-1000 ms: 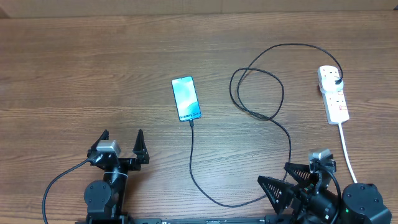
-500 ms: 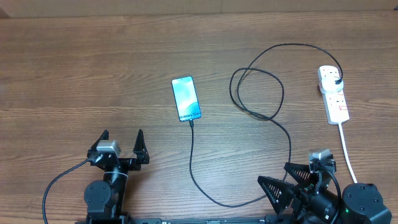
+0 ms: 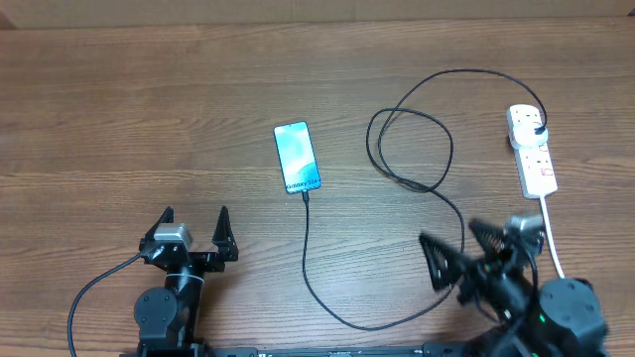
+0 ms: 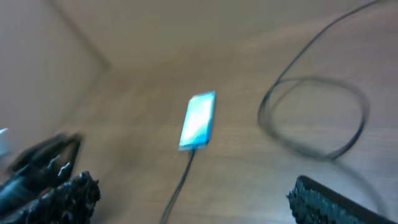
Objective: Plug charger to phone and switch on socket
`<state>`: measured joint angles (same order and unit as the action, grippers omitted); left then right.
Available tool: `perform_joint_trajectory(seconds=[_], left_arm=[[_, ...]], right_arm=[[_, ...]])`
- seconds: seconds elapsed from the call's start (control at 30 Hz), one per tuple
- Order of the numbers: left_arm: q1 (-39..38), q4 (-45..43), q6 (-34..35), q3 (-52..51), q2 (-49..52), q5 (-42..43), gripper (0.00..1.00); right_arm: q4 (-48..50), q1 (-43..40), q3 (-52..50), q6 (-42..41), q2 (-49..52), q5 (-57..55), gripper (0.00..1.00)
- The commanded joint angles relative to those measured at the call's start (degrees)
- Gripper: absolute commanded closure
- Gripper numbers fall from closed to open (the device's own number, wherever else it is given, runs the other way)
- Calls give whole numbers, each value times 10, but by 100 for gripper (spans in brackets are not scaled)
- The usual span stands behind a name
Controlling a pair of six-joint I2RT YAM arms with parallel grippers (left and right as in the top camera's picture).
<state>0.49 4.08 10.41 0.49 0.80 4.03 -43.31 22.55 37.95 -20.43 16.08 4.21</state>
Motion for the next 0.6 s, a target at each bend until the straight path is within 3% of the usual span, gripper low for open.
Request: perform_joint_trajectory(seconds=[0.0,0.13,0.23,0.57], left_arm=[[1,1,-1,-2,-5,0,0],[1,1,-1,-2,-5,0,1],[1,1,-1,-2,-5,0,0],[1,1,-1,-2,-5,0,1]], right_arm=[[99,-58,-71,30,-2,-1,0],[295,-129,-163,56,-2,94,0],[376,-150,-200,92,-12,118,0],[383,-162,-253,240,-90,109,0]])
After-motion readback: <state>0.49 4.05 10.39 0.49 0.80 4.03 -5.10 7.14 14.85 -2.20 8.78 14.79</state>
